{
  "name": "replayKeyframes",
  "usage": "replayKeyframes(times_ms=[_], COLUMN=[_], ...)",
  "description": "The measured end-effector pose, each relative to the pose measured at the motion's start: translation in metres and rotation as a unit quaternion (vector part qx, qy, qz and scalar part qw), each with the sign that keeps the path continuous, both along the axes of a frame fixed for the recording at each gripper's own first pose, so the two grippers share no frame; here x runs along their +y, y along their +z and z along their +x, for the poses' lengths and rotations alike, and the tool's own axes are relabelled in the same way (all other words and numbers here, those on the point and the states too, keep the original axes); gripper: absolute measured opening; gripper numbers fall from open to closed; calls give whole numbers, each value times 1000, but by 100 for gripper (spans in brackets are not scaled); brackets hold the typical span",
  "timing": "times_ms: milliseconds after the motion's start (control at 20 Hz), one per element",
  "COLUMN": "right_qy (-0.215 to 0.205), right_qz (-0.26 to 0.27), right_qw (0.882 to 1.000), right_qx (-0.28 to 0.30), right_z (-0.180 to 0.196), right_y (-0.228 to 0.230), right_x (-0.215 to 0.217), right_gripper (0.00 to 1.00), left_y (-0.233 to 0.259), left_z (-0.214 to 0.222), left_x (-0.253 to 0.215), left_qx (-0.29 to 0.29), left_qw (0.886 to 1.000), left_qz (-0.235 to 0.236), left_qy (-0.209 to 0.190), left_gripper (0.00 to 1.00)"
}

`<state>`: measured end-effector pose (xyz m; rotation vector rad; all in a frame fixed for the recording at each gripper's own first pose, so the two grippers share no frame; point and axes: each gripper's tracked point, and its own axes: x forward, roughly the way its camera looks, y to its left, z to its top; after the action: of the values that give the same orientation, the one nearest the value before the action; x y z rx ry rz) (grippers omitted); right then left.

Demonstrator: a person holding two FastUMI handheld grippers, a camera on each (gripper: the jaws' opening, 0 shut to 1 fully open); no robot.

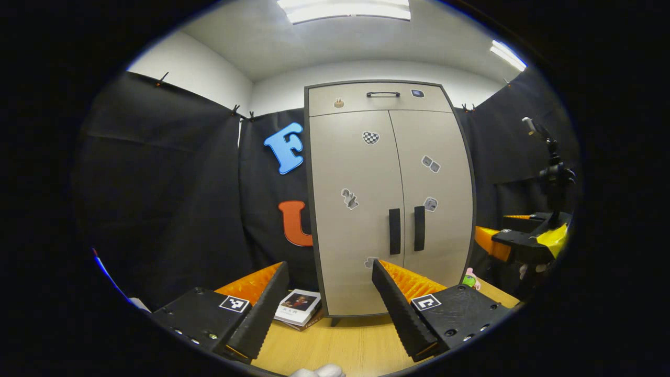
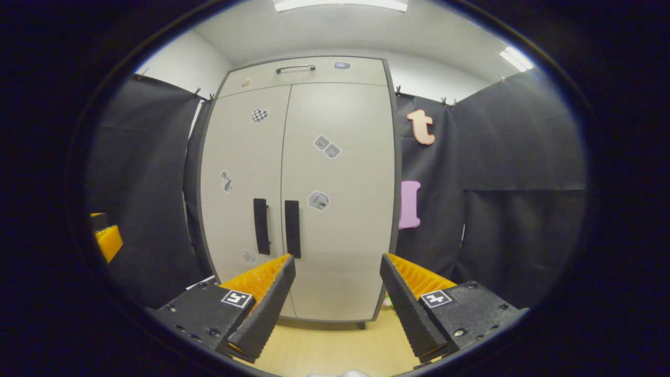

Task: Open the right door of the double-door shoe cabinet with the right hand, and open the left door with the left hand.

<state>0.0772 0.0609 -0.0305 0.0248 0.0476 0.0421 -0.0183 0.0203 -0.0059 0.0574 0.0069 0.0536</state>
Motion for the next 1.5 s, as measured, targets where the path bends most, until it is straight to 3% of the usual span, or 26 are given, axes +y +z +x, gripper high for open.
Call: replayKeyframes(times_ms=[450,800,1100,1350,1500], right_qy=[34,23,16,20,30], right_qz=[19,20,14,6,10], right_qw=[999,999,999,998,998], right_qx=[17,36,47,51,56], right_z=[120,177,190,191,188], right_y=[-8,-18,-25,-26,-26], right_x=[70,81,79,85,84], right_gripper=[96,86,67,36,33], left_y=[-1,-6,-10,-10,-9], left_z=[-8,-7,1,6,1], left_x=[14,21,26,30,26], left_qx=[10,18,23,22,19], left_qw=[998,996,995,995,996], left_qz=[-2,-10,-15,-21,-25], left_qy=[56,86,97,93,83], left_gripper=[96,96,96,96,96])
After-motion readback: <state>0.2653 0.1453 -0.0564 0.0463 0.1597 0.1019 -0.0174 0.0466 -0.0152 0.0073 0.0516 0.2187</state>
